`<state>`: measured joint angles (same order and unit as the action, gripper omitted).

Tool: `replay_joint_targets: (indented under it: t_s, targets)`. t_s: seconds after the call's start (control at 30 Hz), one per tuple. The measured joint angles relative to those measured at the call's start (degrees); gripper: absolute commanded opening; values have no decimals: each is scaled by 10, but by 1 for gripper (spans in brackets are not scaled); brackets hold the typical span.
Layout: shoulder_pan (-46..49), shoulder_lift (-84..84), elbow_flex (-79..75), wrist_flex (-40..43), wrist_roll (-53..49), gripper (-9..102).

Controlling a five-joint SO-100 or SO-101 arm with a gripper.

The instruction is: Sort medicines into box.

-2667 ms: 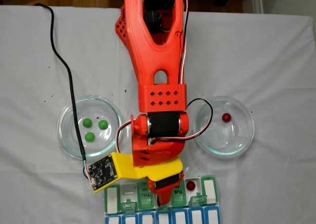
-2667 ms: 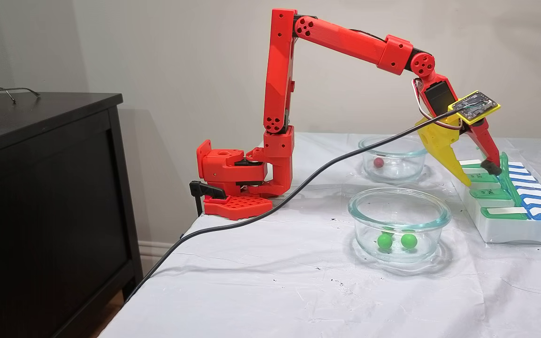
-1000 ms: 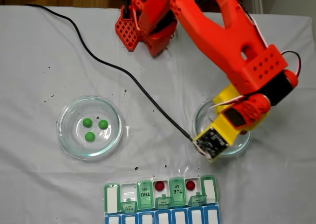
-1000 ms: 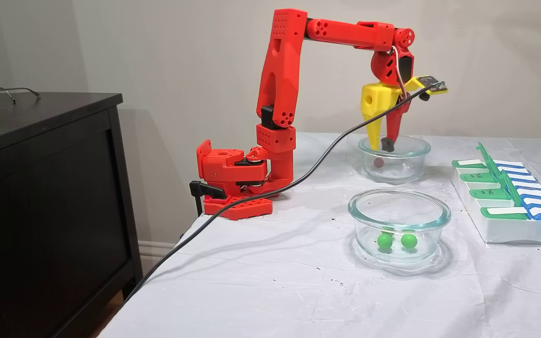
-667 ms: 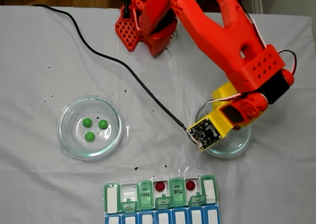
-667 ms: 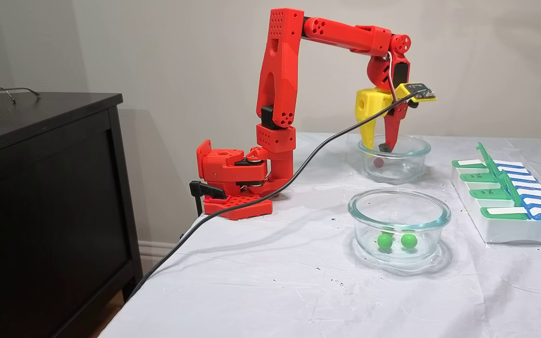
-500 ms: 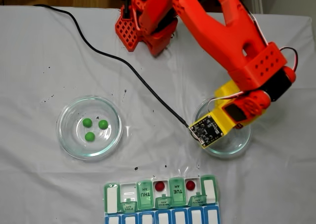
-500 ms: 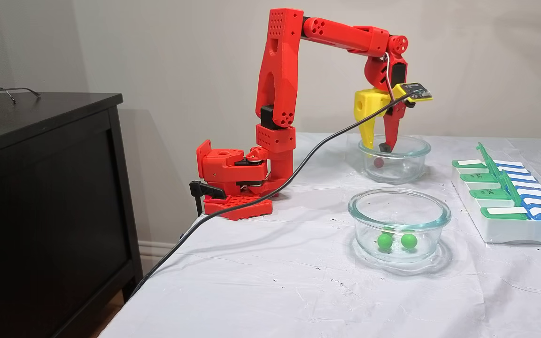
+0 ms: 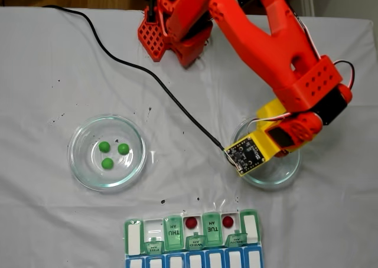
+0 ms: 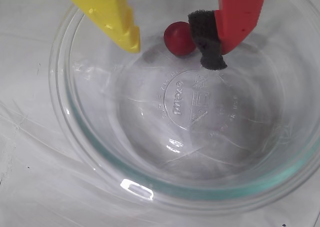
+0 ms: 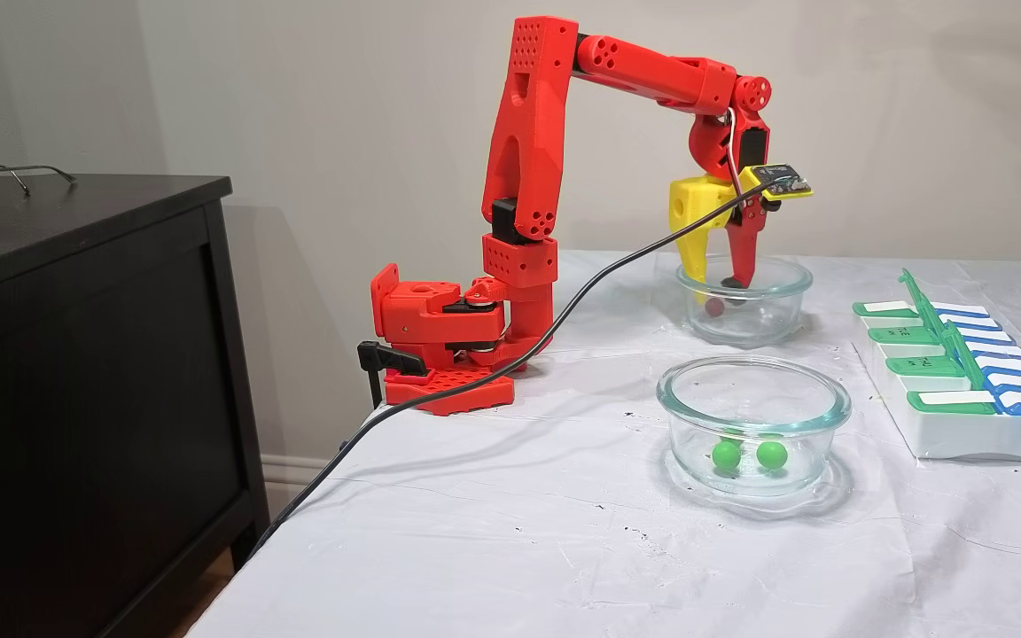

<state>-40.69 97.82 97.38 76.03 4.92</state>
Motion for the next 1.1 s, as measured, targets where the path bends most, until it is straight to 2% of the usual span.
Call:
replay_joint_targets:
  t_s: [0.57, 0.8, 1.1]
  targets:
    - [-11, 0, 0, 0, 35, 26]
    - [10, 7, 26, 5, 37, 21]
    - [35, 24, 35, 26, 37, 23]
